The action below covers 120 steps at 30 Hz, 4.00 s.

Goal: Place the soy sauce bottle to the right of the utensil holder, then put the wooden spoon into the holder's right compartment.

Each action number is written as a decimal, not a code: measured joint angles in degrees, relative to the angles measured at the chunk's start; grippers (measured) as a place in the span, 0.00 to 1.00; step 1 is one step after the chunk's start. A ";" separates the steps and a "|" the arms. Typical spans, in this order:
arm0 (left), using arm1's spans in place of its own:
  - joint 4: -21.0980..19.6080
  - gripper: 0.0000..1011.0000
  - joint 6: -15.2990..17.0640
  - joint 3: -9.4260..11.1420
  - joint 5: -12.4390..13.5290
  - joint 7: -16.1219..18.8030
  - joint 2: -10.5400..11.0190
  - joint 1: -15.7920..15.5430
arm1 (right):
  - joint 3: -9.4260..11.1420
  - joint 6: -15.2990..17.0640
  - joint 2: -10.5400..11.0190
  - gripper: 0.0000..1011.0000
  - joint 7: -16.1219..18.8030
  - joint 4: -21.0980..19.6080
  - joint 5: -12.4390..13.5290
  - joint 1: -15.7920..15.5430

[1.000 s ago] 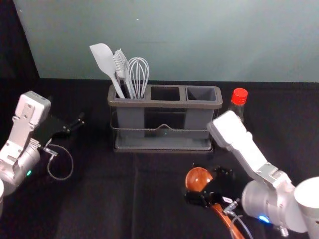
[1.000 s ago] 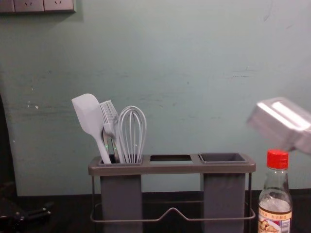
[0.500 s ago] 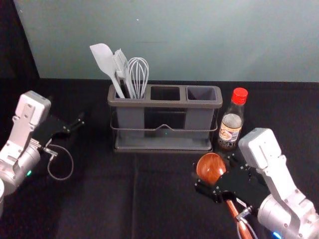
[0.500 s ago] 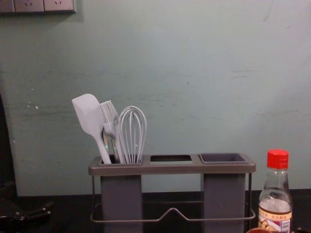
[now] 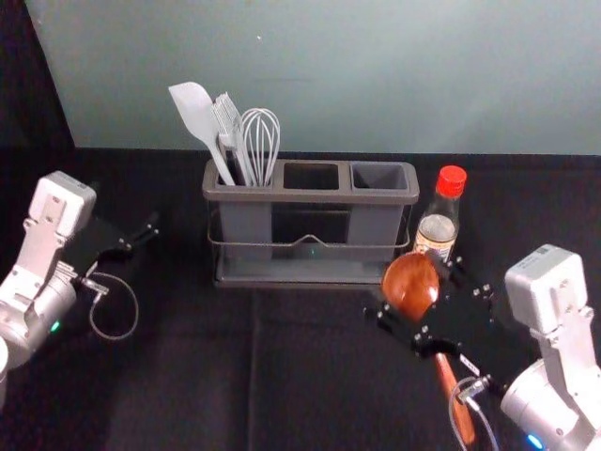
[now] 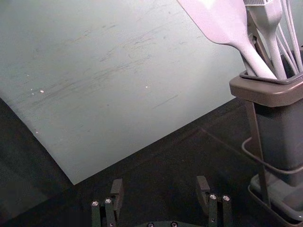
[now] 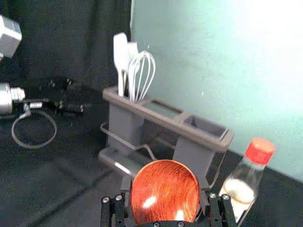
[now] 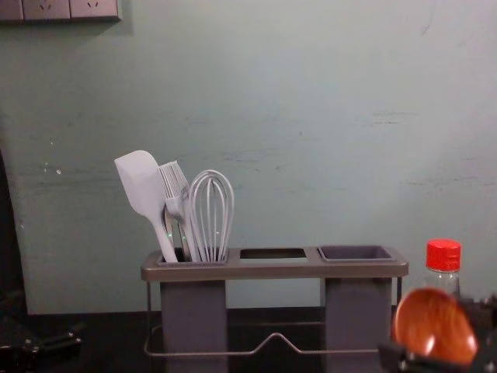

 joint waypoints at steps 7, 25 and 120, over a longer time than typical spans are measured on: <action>0.00 0.99 0.00 0.00 0.00 0.00 0.00 0.00 | -0.98 -3.05 -0.21 0.83 -2.43 0.17 -0.74 1.51; 0.00 0.99 0.00 0.00 0.00 0.00 0.00 0.00 | -3.41 -11.06 -1.39 0.83 -7.26 3.30 -0.35 7.17; 0.00 0.99 0.00 0.00 0.00 0.00 0.00 0.00 | -8.96 -37.61 -2.02 0.83 11.02 38.25 23.37 42.90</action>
